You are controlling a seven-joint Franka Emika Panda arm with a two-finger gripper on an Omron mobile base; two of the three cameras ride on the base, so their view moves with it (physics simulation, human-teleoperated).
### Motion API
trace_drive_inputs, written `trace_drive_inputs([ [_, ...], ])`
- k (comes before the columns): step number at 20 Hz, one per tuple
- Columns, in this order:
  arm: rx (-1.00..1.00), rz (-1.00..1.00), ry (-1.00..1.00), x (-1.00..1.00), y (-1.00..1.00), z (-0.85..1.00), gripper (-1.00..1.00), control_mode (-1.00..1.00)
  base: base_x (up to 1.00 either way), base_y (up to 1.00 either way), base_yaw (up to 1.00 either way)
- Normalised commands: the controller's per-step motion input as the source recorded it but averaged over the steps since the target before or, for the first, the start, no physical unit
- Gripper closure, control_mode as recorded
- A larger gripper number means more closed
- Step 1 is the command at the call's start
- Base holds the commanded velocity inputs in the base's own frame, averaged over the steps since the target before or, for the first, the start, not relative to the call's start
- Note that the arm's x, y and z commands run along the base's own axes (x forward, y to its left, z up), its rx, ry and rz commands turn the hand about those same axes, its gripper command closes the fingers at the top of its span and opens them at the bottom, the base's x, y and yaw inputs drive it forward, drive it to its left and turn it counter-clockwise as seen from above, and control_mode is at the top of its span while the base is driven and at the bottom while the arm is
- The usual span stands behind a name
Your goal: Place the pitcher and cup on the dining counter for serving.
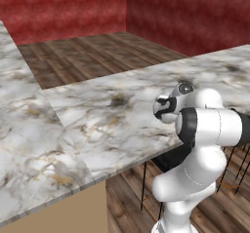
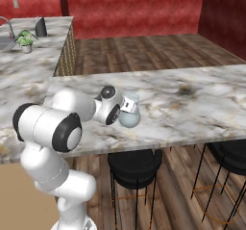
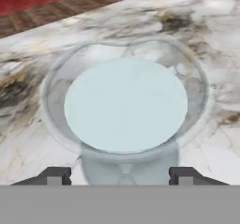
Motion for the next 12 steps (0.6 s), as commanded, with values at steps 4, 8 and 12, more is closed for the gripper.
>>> trace_drive_inputs([
  [4,0.0,0.0,0.0,-0.46,0.07,0.78,-1.0,-1.0,0.0,0.0,0.0],
  [8,0.0,0.0,0.0,-0.79,0.18,0.94,-1.0,-1.0,0.0,0.0,0.0],
  [12,0.0,0.0,0.0,-0.89,0.22,0.95,-1.0,-1.0,0.0,0.0,0.0],
])
